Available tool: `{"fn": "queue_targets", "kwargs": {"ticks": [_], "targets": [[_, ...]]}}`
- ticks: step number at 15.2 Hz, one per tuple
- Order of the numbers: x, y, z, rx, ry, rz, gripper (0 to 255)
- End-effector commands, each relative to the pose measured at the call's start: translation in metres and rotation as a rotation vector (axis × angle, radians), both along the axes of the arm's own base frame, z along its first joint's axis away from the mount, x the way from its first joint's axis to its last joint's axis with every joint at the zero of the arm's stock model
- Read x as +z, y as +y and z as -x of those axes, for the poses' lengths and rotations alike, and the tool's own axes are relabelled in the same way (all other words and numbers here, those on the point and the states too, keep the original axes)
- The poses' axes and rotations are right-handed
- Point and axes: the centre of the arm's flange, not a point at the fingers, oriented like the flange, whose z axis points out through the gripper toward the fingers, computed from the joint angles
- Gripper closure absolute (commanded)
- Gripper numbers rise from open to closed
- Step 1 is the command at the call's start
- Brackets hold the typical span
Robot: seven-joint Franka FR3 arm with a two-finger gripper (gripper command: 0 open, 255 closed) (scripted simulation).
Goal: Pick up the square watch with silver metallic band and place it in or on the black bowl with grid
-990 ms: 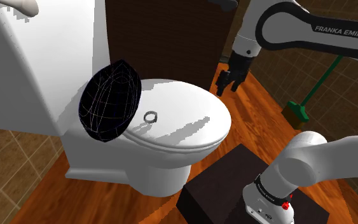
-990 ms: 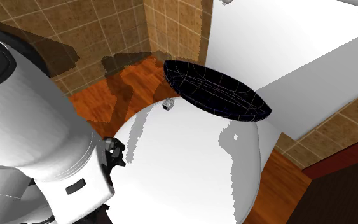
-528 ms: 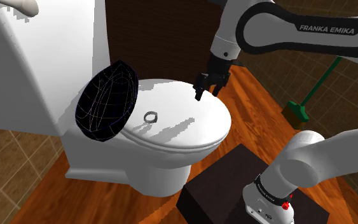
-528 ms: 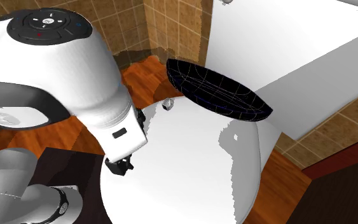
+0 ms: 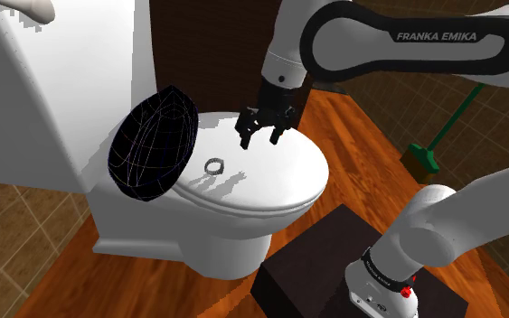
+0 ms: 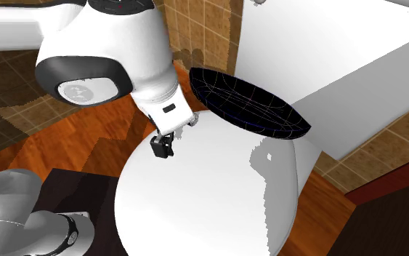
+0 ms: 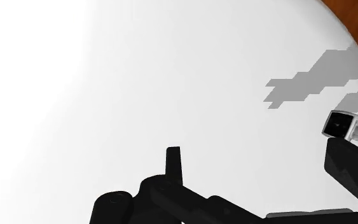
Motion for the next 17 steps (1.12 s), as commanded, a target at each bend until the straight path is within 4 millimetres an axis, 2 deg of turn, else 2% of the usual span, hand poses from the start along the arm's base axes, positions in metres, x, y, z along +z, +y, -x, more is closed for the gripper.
{"fn": "queue_targets", "kwargs": {"ticks": [1,7,8,15,17], "targets": [[-0.002,0.023,-0.007,-0.007,-0.002,-0.014,0],[-0.005,0.093,-0.026,-0.024,-0.008,-0.051,0],[-0.005,0.095,-0.027,-0.024,-0.008,-0.052,0],[-0.045,0.100,-0.029,-0.024,-0.008,-0.052,0],[-0.045,0.100,-0.029,-0.024,-0.008,-0.052,0]]}}
